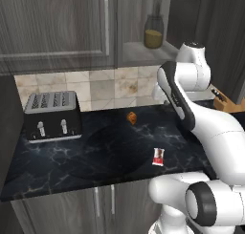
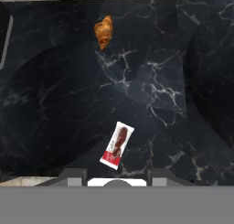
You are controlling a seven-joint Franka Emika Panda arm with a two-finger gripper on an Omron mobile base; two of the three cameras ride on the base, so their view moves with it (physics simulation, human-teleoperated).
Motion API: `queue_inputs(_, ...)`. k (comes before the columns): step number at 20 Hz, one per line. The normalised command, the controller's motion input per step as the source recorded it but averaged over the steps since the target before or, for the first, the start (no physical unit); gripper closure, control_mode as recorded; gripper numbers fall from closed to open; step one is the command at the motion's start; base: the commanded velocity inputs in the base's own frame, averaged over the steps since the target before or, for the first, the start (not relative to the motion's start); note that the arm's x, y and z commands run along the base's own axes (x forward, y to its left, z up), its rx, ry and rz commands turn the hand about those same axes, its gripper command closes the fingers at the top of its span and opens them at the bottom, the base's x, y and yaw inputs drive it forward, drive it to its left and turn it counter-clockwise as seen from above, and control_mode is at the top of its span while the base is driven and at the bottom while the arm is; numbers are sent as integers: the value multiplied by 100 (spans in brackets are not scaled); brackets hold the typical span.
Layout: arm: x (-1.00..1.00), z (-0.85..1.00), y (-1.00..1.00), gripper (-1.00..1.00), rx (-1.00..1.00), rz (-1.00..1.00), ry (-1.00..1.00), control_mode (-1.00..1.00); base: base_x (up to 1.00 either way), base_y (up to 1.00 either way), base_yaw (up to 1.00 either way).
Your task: Pick the bar and boxed food from the counter and place them in the cabinets closest to them.
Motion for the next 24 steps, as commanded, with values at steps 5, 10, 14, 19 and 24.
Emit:
queue_inputs(5,-21,-5,4,-100,-4,0,0,-100,0,0,0)
queue_inputs(10,-44,-10,11,-100,-3,-4,-1,-100,0,0,0)
queue_inputs(14,-12,-9,17,-100,-6,-9,-2,-100,0,0,0)
queue_inputs(19,2,-22,3,-100,0,-7,0,-100,0,0,0)
queue_inputs(24,1,-46,0,-100,0,-9,0,-100,0,0,0)
